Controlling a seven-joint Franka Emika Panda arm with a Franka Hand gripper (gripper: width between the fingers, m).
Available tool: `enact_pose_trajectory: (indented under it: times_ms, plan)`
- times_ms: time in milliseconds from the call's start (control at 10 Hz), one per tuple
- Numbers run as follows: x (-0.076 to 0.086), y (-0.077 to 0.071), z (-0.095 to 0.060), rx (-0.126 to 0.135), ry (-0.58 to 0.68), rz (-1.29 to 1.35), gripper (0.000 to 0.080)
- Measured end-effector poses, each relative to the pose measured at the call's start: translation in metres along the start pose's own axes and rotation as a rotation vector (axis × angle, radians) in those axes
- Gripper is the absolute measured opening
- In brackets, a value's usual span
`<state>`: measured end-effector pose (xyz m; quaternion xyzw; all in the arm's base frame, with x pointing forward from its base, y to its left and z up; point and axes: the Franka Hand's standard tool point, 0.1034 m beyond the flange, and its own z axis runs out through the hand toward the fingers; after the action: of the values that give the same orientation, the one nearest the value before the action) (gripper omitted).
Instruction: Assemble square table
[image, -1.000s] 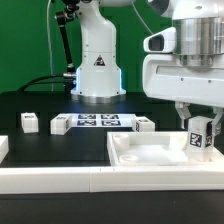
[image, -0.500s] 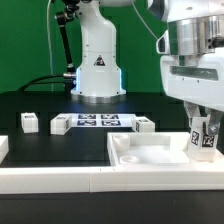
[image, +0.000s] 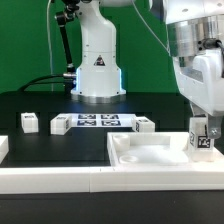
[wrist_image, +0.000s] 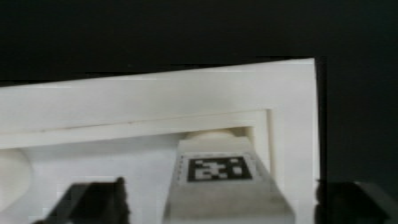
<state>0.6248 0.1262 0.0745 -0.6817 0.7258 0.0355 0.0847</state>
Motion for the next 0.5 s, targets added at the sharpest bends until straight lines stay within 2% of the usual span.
enact_pose_trajectory:
  times_ms: [100, 200, 300, 500]
  plan:
    - [0.0000, 0.0001, 0.0000, -0.001, 0.000, -0.043, 0.0622]
    - [0.0004, 0.0030, 0.0003, -0.025, -0.003, -0.117, 0.0641]
    - [-0.0001, 0.0052, 0.0003, -0.048, -0.003, -0.196, 0.0641]
    - [-0.0006, 0.0039, 0.0013, -0.061, 0.010, -0.487, 0.0649]
